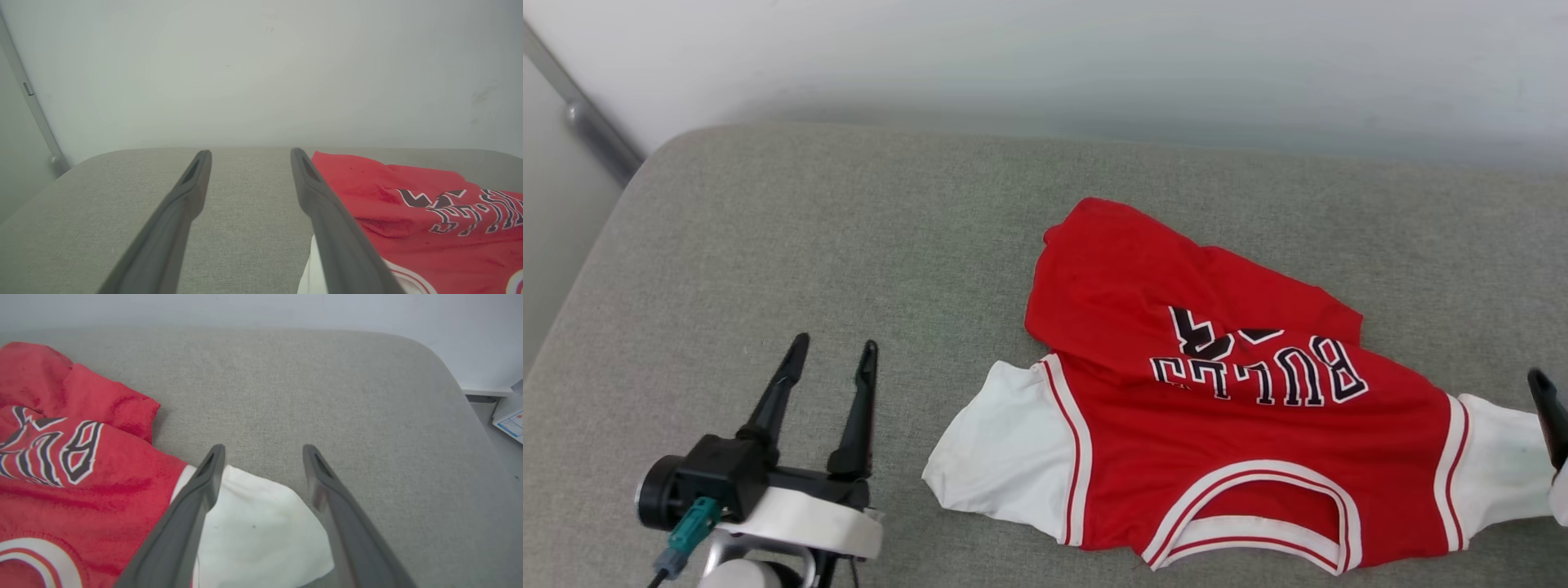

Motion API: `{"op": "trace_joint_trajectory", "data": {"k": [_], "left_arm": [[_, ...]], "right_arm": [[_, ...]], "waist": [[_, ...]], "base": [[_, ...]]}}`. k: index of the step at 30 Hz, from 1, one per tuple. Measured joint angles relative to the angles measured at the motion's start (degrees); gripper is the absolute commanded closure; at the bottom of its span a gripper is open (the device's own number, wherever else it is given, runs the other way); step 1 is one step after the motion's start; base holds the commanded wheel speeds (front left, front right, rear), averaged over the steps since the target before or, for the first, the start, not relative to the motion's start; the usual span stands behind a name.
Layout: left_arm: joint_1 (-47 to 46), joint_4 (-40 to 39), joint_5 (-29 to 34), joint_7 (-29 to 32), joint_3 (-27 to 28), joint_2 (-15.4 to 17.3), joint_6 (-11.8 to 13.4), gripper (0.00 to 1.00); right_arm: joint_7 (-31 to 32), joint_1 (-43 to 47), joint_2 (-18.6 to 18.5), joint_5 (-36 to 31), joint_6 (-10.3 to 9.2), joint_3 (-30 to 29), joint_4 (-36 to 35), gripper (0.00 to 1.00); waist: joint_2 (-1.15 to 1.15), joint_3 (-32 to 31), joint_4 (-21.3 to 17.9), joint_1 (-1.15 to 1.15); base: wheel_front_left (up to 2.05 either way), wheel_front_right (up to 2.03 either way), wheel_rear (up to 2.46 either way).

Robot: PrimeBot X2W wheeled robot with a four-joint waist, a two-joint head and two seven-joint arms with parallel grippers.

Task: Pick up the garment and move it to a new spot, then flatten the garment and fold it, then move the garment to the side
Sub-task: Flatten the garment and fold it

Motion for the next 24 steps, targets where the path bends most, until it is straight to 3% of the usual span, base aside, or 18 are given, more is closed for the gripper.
{"op": "trace_joint_trajectory", "data": {"k": [9,16,20,24], "left_arm": [[2.88,-0.56,-1.45,0.0,2.56,2.92,-0.75,0.0],[7.04,-3.61,-3.34,2.5,2.57,3.65,-0.83,0.0],[8.13,-6.13,-5.72,9.98,0.75,6.41,-2.3,0.0],[8.14,-10.24,-9.14,21.34,-0.9,10.47,-3.11,0.0]], "right_arm": [[-21.32,2.54,6.58,2.35,0.0,0.63,-12.25,0.0],[-30.05,8.7,10.0,2.93,0.0,4.95,-15.95,0.0],[-31.87,9.83,10.91,4.0,0.0,5.81,-15.67,0.0],[-31.55,9.98,11.39,6.35,-0.01,5.93,-15.11,0.0]], "waist": [[0.0,-3.21,-2.06,0.0],[0.0,-4.53,-4.42,-0.01],[0.0,-4.22,-5.16,-0.01],[0.0,-3.38,-5.91,-0.01]], "base": [[0.0,0.0,0.0],[0.0,0.0,0.0],[0.0,0.0,0.0],[0.0,0.0,0.0]]}}
